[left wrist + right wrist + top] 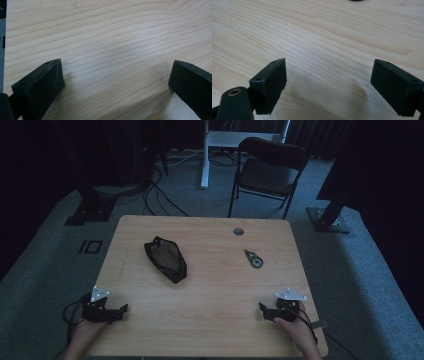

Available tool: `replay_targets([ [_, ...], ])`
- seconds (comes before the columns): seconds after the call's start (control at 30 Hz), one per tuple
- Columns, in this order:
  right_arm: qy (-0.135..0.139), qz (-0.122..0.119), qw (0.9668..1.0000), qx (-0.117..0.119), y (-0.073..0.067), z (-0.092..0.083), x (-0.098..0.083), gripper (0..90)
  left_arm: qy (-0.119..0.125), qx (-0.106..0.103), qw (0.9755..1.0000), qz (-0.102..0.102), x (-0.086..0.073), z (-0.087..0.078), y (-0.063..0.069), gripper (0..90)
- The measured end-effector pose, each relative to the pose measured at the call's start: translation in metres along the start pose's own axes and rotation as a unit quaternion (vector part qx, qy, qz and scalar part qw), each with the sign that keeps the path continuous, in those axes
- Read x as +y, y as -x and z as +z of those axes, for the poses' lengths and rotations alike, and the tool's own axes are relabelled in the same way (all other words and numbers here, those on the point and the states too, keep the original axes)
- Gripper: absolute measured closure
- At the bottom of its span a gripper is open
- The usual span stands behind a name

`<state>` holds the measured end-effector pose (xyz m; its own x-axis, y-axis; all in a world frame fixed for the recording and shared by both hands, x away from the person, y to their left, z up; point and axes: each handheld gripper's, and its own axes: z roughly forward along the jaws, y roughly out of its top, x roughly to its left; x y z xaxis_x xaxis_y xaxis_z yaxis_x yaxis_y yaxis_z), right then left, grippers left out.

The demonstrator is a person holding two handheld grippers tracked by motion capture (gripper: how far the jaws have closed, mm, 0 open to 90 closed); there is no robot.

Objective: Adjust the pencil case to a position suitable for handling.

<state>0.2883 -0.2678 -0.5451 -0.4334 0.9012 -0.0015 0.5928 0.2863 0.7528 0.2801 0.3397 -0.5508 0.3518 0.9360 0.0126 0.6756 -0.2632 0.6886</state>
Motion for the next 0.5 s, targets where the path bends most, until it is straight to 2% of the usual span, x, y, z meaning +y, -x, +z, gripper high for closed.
replay_targets([
  [0.03,0.001,-0.007,1.0000,0.003,-0.002,0.002,0.003,12.9,0.000,0.000,1.0000,0.000,0.000,0.000,0.000,0.0],
  [0.5,0.009,-0.015,0.9996,0.023,-0.021,0.014,0.020,12.9,0.000,0.000,1.0000,0.000,0.000,0.000,0.000,0.0],
])
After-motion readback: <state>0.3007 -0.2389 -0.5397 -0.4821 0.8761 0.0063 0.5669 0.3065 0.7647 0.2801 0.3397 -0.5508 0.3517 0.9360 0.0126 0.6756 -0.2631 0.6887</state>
